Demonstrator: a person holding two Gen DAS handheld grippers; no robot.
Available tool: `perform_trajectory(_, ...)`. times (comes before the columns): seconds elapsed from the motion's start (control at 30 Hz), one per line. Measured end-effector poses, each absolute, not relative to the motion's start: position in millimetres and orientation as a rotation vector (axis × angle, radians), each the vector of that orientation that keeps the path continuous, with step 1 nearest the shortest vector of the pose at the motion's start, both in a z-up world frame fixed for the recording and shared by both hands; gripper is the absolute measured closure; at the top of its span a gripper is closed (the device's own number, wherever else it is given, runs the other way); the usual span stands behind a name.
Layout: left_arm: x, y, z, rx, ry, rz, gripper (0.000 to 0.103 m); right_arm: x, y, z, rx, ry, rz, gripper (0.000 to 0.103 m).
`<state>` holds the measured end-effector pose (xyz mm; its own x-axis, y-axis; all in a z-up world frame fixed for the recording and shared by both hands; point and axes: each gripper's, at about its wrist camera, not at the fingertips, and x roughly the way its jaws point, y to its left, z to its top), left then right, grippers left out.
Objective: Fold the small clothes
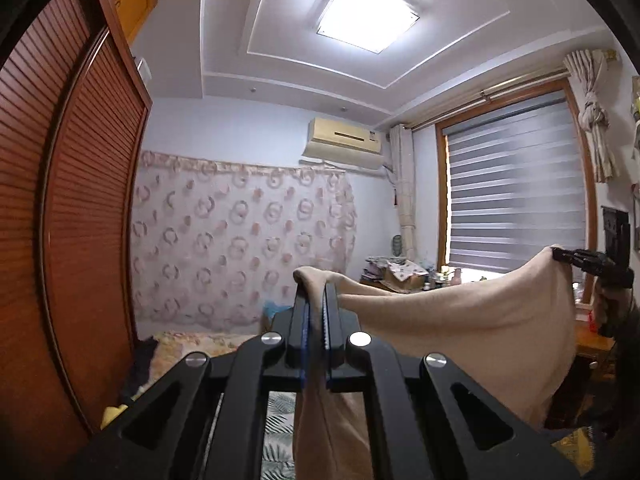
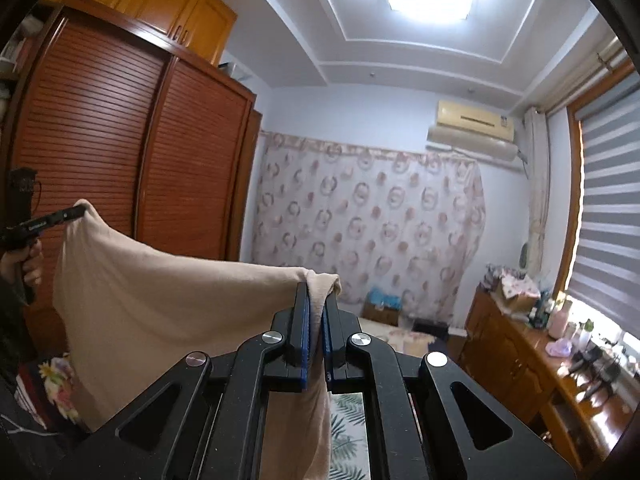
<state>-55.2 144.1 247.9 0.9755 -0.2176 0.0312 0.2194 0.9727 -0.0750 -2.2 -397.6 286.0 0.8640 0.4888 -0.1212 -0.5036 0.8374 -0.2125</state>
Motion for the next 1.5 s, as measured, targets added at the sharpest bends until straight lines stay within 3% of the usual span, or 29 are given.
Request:
perform_trajectory(0.4, 80, 150, 220, -0.065, 0.098, -0.098, 0.102, 119, -364, 267, -0.265, 0.139, 0.426, 0.1)
perform_trajectory(0.77, 195, 149, 72, -0.021, 0.393, -0.026, 0.101, 269, -320, 103, -0.319, 0.426, 0.355, 0.1)
perform_trajectory(1.0, 222, 130, 19, -0.052, 0.556, -0.028, 0.092, 329, -309, 13, -0.341, 0.58, 0.278, 0.1)
perform_trajectory(1.03, 217, 128, 15, -0.048, 0.564, -0.035, 0.086, 333, -311, 8, -0.333, 0.598, 0.264, 0.095)
perform_trajectory(1.1, 211, 124, 12, -0.047, 0.592, -0.058, 0.081, 340, -317, -3, -0.31, 0.651, 0.235, 0.077)
perform_trajectory(1.17, 207, 123, 9, -0.05, 0.629, -0.07, 0.08, 337, -323, -6, -0.296, 0.66, 0.235, 0.067)
perform_trajectory(1.5, 159, 116, -40, -0.025, 0.772, -0.102, 0.08, 266, -336, -40, -0.201, 0.752, 0.376, 0.063)
